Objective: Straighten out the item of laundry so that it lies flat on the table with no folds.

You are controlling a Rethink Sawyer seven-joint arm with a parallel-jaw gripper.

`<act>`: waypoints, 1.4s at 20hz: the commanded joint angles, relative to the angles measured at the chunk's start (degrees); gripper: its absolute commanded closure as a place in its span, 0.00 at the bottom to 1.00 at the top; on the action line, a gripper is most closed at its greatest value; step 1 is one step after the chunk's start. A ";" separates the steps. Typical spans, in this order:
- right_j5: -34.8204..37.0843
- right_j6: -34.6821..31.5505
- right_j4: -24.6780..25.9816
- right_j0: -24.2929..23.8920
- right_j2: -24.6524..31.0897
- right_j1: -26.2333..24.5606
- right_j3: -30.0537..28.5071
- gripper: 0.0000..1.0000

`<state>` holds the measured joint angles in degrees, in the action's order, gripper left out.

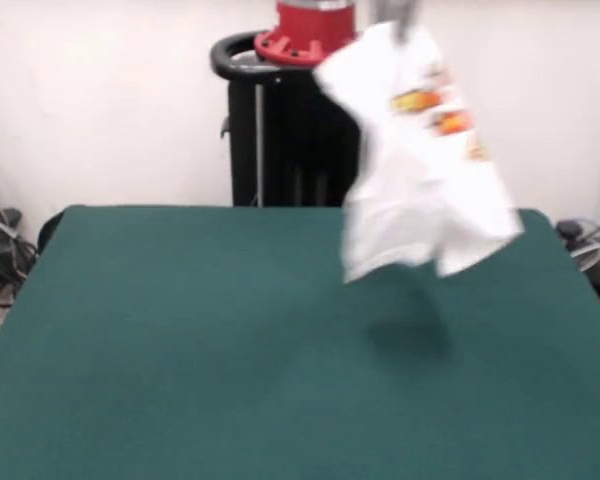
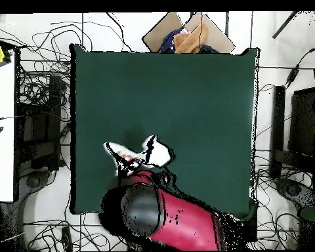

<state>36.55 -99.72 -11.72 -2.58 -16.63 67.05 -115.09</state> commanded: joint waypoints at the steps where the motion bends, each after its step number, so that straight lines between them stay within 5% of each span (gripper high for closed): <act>1: -31.41 19.57 17.10 -28.91 20.08 -7.33 -14.91 1.00; 4: -39.45 17.38 30.73 -36.86 23.32 -16.30 -9.66 1.00; 8: -40.13 12.67 37.14 -39.26 23.81 -22.32 -4.95 1.00; 16: -20.65 5.23 25.87 -33.97 26.51 -4.88 -14.16 1.00; 25: -17.33 -2.84 18.14 -25.53 24.61 0.63 -17.80 1.00; 28: -14.79 -7.76 14.97 -18.38 21.53 2.44 -17.38 1.00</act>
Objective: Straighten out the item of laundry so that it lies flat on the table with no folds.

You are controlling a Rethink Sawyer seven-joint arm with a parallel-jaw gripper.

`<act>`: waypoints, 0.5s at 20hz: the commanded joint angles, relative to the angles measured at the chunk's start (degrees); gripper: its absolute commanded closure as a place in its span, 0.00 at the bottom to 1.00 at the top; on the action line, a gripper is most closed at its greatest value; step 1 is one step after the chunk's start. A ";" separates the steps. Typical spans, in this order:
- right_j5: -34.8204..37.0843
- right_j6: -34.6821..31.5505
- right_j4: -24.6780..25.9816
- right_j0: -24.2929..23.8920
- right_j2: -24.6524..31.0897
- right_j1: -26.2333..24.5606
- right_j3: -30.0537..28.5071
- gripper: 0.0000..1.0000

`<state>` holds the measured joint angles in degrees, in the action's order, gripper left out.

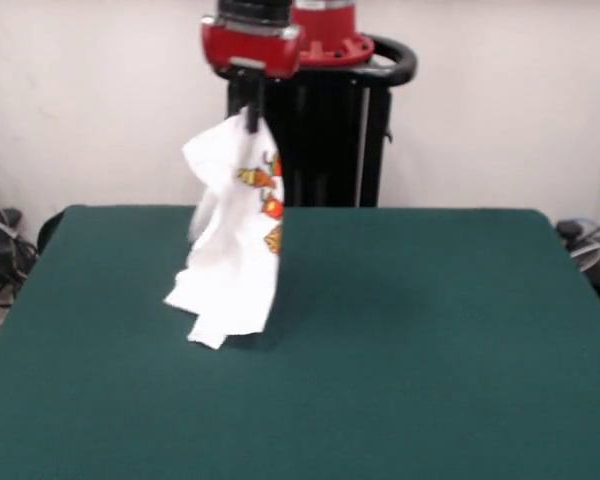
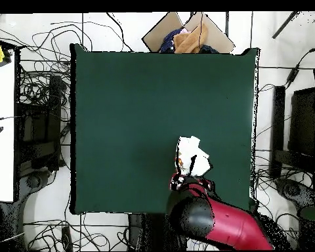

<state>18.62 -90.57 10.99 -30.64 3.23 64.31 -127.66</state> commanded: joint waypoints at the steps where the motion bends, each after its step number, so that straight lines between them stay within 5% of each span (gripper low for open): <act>1: 3.87 -17.62 -8.43 11.13 0.82 5.54 -4.62 1.00; 5: 6.23 -22.78 -10.72 19.41 -3.17 5.79 -3.04 1.00; 10: 2.79 -29.12 -14.32 30.38 -7.47 0.35 -0.52 1.00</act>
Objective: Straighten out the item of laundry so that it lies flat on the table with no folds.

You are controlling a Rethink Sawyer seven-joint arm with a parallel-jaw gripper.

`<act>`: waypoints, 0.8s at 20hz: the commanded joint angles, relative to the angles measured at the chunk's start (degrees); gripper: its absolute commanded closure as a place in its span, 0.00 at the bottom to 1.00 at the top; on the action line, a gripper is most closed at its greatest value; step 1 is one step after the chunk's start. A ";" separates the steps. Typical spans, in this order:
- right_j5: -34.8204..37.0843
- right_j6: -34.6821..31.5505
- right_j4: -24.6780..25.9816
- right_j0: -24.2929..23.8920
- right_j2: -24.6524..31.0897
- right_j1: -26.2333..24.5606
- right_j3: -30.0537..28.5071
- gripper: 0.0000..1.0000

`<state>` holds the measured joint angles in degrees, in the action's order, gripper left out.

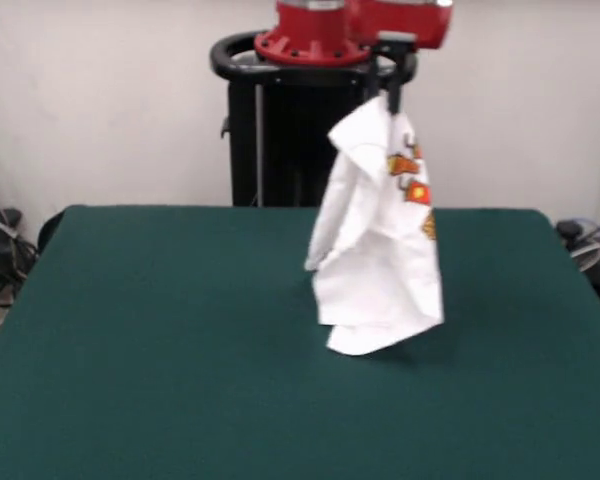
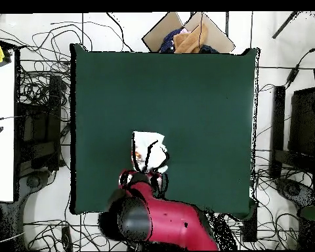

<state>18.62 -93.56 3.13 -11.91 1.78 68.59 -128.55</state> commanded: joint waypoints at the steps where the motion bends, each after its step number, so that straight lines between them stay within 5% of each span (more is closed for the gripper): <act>1: 3.00 -27.10 -7.39 13.66 -6.59 -4.59 1.09 1.00; 7: 6.75 -32.69 -11.43 22.99 -8.91 -5.57 4.67 1.00; 12: 9.29 -33.67 -14.95 23.89 -6.09 -3.05 4.47 1.00; 16: 14.39 -28.87 -20.47 19.01 -1.27 4.06 1.86 1.00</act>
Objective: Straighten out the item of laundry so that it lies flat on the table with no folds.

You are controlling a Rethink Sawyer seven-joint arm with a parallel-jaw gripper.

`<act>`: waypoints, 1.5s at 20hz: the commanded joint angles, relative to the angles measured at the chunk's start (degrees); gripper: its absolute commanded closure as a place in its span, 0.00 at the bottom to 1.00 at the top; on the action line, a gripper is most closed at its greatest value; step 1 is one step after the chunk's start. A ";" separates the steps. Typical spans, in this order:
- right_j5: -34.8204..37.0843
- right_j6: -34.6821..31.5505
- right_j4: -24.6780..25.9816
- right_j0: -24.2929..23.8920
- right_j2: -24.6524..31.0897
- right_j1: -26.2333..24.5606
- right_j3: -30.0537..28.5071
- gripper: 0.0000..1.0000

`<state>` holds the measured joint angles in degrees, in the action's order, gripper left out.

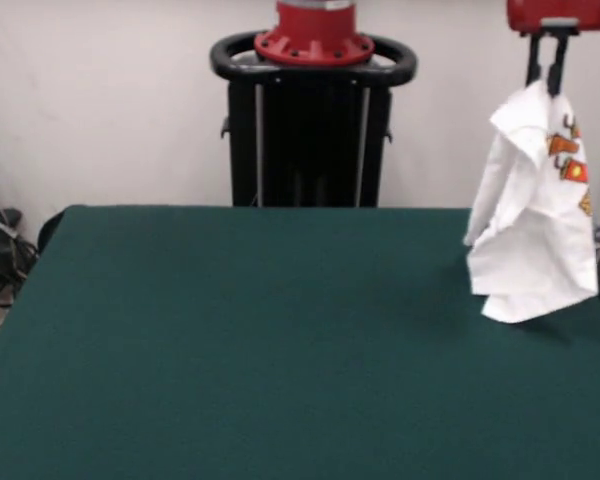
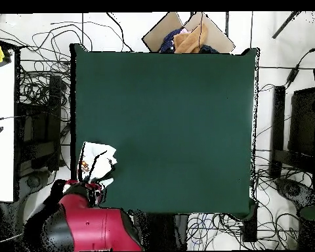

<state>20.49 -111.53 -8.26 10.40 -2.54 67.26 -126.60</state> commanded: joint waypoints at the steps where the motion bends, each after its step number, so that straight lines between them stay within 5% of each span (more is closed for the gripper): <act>1: 15.80 -11.17 -8.76 -3.38 2.31 6.66 1.18 1.00; 3: 20.56 -8.88 -9.62 -5.29 2.11 8.75 2.28 1.00; 6: 16.77 9.16 -25.74 -13.63 7.07 9.82 -6.51 1.00; 9: 15.03 25.54 -32.14 -20.43 7.84 8.52 -10.74 1.00; 12: 9.78 43.88 -46.14 -24.30 11.43 5.22 -16.18 1.00; 18: 11.03 81.55 -79.72 -20.27 10.92 -5.31 -17.55 1.00; 30: 21.12 101.89 -96.11 -14.04 4.92 -16.79 -13.94 1.00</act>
<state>33.63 -14.10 -94.49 -6.13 3.00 57.98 -137.94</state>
